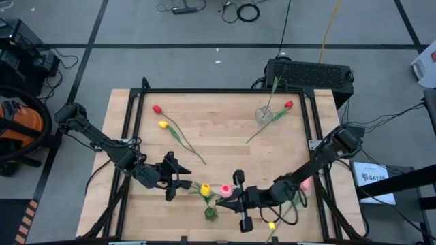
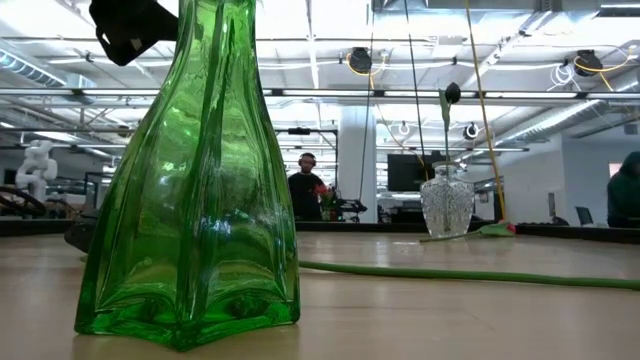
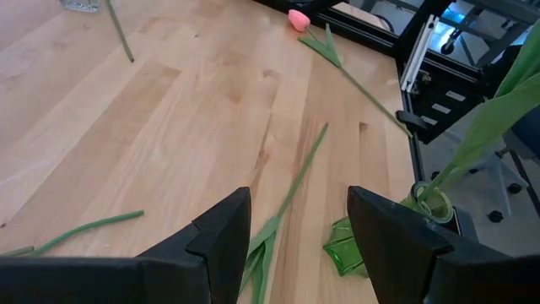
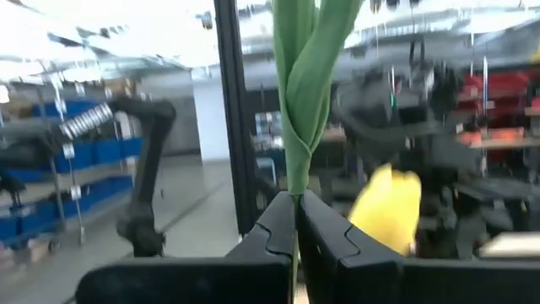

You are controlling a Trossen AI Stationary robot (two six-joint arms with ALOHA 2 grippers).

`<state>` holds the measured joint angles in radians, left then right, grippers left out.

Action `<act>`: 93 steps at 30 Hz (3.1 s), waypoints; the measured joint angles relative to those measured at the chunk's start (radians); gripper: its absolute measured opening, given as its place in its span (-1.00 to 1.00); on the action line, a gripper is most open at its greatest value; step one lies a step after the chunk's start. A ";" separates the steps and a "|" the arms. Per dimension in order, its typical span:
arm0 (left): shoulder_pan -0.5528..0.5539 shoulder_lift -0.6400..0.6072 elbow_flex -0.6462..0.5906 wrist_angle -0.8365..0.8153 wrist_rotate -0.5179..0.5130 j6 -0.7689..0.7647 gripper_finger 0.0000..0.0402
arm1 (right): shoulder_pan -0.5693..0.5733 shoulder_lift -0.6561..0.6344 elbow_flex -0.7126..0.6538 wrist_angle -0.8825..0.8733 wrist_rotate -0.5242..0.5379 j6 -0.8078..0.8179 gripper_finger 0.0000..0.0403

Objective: Sort flowers into vase by color
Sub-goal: Put the top pink flower into the green vase, then put the left red flower into the transparent vase

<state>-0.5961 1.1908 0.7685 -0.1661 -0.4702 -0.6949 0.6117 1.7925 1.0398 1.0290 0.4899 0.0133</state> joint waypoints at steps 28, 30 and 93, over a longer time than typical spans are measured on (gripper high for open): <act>0.000 0.000 0.000 -0.008 0.050 0.000 0.02 | -0.036 0.117 0.001 -0.159 -0.074 0.125 -0.86; 0.000 0.000 0.000 -0.008 0.050 0.000 0.02 | -0.042 0.117 0.001 -0.168 -0.075 0.152 -0.83; 0.655 0.000 0.001 -0.272 -0.025 -0.746 0.02 | -0.587 -0.561 -0.324 -1.627 -0.306 0.742 -0.99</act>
<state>0.0586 1.1904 0.7692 -0.4377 -0.4952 -1.4405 0.0245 1.2315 0.7155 -0.5980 0.1841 0.7552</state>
